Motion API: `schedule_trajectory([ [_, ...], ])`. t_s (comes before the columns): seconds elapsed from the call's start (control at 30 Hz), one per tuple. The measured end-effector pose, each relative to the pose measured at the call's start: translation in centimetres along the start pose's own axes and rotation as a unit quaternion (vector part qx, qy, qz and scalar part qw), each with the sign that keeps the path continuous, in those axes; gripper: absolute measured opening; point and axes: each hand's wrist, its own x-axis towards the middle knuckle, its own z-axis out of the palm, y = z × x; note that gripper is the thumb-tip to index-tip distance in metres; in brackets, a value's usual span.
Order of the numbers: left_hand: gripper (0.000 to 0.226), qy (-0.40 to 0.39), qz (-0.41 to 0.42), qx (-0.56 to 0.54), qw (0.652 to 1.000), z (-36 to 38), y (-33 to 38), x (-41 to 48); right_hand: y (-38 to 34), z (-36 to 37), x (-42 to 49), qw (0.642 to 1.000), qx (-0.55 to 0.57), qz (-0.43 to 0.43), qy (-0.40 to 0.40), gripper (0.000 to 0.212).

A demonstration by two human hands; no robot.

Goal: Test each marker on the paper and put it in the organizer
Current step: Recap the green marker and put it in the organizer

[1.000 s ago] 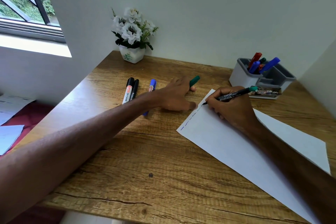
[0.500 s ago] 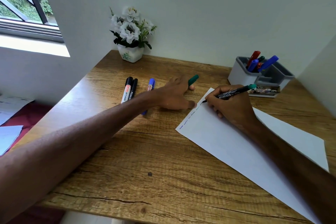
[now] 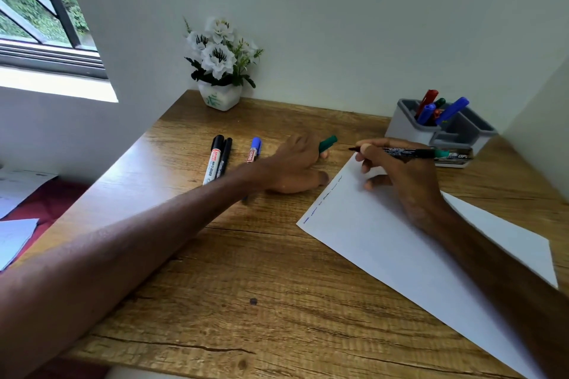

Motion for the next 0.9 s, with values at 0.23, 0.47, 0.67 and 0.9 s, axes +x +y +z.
schedule_trajectory([
  [0.23, 0.029, 0.007, 0.020, 0.045, 0.999, 0.00, 0.07, -0.28, -0.71, -0.13, -0.01, 0.995, 0.025, -0.065, -0.072, 0.019],
  [0.47, 0.023, 0.012, 0.047, 0.069, 0.996, 0.04, -0.28, -0.12, -0.49, -0.17, 0.16, 0.994, 0.021, -0.070, -0.080, 0.015],
  [0.67, 0.022, 0.019, 0.064, 0.087, 0.994, 0.05, -0.46, -0.15, -0.46, -0.31, 0.34, 0.994, 0.018, -0.070, -0.083, 0.012],
  [0.9, 0.011, 0.110, 0.181, 0.055, 0.976, 0.92, -0.62, -0.25, -1.00, -0.58, 0.08, 0.989, -0.016, -0.083, -0.117, 0.025],
])
